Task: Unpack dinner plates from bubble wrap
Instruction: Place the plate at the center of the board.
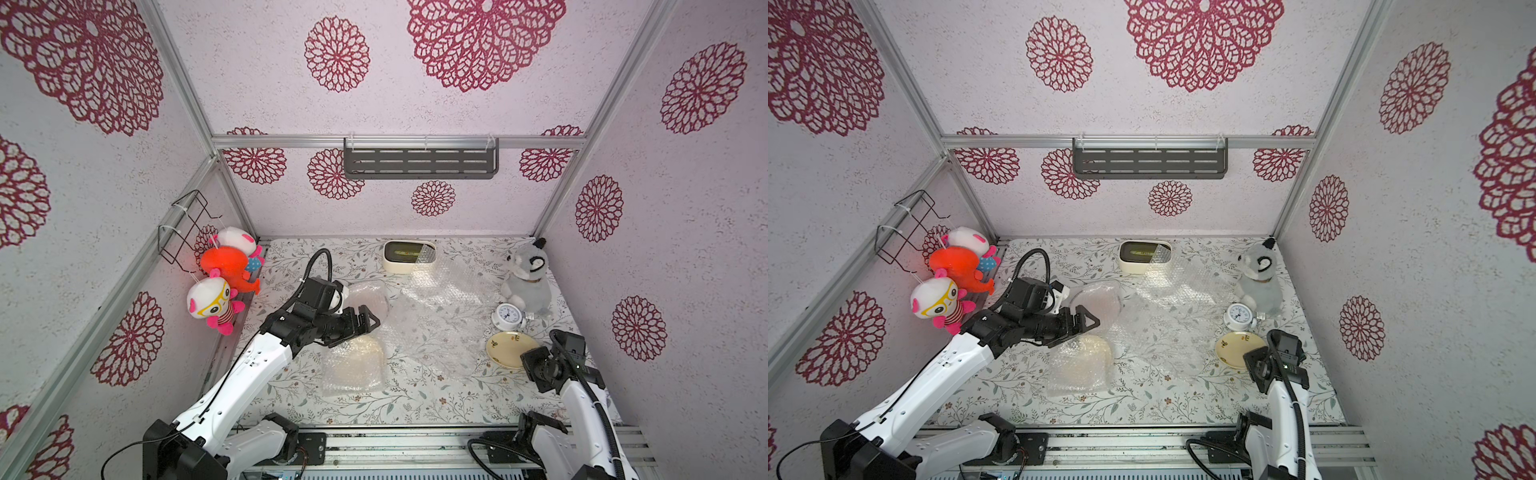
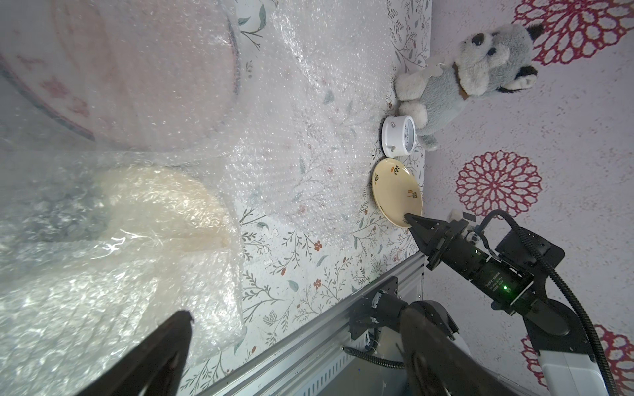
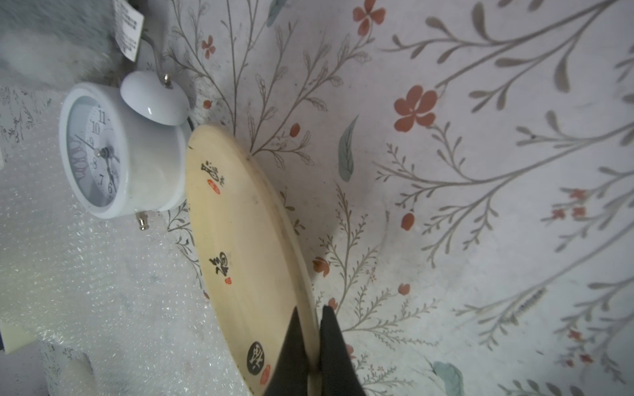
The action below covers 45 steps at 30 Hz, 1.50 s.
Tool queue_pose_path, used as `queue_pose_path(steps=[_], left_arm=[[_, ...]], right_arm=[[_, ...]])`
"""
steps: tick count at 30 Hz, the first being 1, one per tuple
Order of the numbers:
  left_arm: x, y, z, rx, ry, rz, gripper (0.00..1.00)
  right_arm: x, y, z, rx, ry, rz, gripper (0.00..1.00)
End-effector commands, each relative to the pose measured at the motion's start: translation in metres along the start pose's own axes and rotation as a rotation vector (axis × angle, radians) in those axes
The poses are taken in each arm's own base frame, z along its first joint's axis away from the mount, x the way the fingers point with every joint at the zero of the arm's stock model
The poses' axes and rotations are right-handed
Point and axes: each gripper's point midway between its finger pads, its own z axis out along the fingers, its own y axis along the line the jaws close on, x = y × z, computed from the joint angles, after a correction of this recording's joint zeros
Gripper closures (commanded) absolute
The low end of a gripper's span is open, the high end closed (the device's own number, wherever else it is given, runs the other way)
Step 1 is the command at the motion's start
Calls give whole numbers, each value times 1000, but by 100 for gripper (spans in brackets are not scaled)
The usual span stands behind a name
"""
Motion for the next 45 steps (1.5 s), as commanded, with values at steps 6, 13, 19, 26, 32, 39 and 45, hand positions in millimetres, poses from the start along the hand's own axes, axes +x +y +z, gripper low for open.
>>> queue_pose_path(steps=[6, 13, 19, 26, 32, 39, 45], left_arm=[[-2, 6, 4, -15, -2, -14, 2], [-2, 7, 2, -18, -7, -18, 2], [-1, 7, 1, -20, -9, -22, 2], [0, 7, 0, -19, -13, -27, 2], [0, 8, -1, -21, -15, -27, 2], [0, 7, -1, -17, -14, -21, 2], [3, 9, -1, -18, -8, -14, 2]], right_arm=[[22, -41, 12, 142, 63, 28, 88], [26, -47, 15, 143, 67, 35, 85], [26, -47, 15, 146, 67, 31, 81], [26, -47, 13, 144, 64, 20, 76], [26, -47, 11, 142, 60, 13, 66], [25, -44, 6, 128, 55, 5, 46], [26, -42, 3, 112, 54, 6, 30]])
